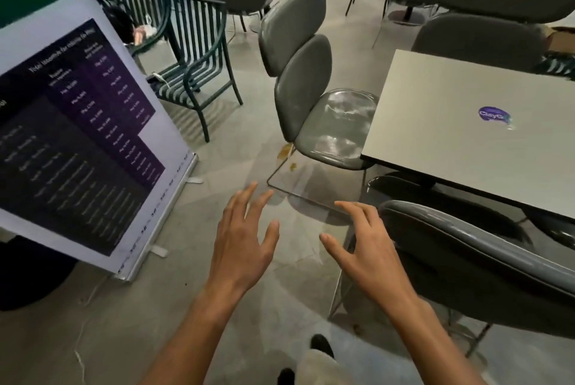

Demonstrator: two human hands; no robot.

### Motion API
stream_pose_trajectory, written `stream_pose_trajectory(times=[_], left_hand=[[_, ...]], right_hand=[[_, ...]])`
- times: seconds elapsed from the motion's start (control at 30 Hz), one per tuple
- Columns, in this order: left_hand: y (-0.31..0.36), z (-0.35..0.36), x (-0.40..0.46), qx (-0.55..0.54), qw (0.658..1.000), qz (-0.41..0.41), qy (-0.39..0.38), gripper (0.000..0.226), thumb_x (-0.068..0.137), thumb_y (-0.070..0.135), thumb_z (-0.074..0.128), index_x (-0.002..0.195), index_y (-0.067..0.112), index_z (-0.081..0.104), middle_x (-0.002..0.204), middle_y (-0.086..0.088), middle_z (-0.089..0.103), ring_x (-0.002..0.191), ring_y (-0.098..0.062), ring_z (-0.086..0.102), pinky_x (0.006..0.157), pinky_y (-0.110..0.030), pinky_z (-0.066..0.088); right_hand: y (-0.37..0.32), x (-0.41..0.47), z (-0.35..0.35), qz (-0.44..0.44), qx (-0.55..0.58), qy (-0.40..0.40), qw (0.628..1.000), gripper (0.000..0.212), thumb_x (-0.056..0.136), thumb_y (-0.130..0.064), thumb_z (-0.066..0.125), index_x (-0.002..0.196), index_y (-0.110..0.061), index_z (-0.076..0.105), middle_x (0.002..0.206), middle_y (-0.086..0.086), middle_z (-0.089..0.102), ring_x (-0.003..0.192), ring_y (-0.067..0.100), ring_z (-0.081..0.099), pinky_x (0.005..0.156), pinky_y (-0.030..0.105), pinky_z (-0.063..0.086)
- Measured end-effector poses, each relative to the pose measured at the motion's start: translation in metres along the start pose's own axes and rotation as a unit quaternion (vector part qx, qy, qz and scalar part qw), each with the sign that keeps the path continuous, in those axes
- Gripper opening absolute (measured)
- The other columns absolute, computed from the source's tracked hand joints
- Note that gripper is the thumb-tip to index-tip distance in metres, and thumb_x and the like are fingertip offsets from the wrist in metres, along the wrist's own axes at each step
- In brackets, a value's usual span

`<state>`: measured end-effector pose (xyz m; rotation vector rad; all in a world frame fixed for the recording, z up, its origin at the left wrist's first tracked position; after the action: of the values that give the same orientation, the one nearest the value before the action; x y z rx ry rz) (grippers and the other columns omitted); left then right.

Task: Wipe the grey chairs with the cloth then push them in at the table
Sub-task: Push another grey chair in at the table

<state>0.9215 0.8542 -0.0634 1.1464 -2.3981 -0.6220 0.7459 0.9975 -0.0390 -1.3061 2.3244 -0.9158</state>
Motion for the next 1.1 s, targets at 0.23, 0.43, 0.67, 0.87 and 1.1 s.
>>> stream_pose_trajectory(times=[0.23,0.43,0.67,0.87,1.1], left_hand=[[-0.041,-0.008,0.069,-0.002,1.0,-0.027,-0.001,0.056,0.1,0.044,0.055,0.152,0.043,0.034,0.166,0.014,0.018,0.154,-0.016,0.017,0.119,-0.042,0.028],[-0.072,-0.007,0.154,-0.007,1.0,-0.026,0.007,0.056,0.1,0.043,0.056,0.151,0.044,0.033,0.164,0.017,0.018,0.153,-0.014,0.017,0.119,-0.042,0.03],[-0.097,-0.01,0.281,-0.017,1.0,-0.014,-0.013,0.054,0.101,0.04,0.057,0.15,0.042,0.037,0.164,0.017,0.019,0.153,-0.015,0.02,0.118,-0.041,0.03],[-0.12,-0.013,0.365,-0.04,0.999,-0.027,-0.006,0.052,0.1,0.04,0.057,0.149,0.04,0.041,0.162,0.017,0.023,0.151,-0.011,0.022,0.116,-0.036,0.03],[-0.154,-0.005,0.468,-0.055,0.998,-0.009,-0.019,0.053,0.1,0.035,0.06,0.149,0.038,0.042,0.162,0.014,0.025,0.149,-0.012,0.023,0.116,-0.039,0.031]], right_hand=[[-0.01,0.08,0.038,0.017,0.021,-0.018,0.999,0.069,0.092,-0.054,0.064,0.15,-0.04,0.03,0.148,-0.013,0.032,0.134,0.009,0.04,0.106,0.033,0.042],[-0.016,0.176,0.057,0.007,0.042,-0.001,0.999,0.07,0.092,-0.053,0.064,0.151,-0.038,0.03,0.147,-0.014,0.033,0.127,0.0,0.036,0.1,0.025,0.038],[-0.028,0.31,0.058,0.009,0.06,0.013,0.998,0.066,0.093,-0.046,0.066,0.149,-0.033,0.036,0.133,-0.02,0.034,0.124,0.001,0.041,0.101,0.026,0.041],[-0.036,0.397,0.063,0.014,0.06,0.002,0.998,0.067,0.094,-0.045,0.066,0.151,-0.03,0.036,0.132,-0.019,0.03,0.118,-0.003,0.038,0.097,0.021,0.034],[-0.049,0.482,0.08,0.035,0.079,0.037,0.996,0.064,0.094,-0.05,0.062,0.149,-0.035,0.035,0.136,-0.018,0.035,0.123,-0.001,0.039,0.099,0.023,0.035]])
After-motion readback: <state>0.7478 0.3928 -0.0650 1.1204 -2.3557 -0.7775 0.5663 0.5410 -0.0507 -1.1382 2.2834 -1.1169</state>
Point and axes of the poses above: each hand's wrist, its own x-axis towards the middle knuckle, its own z-axis out of the palm, y = z × x, the point moved 3 cm from there along x, towards the middle knuckle
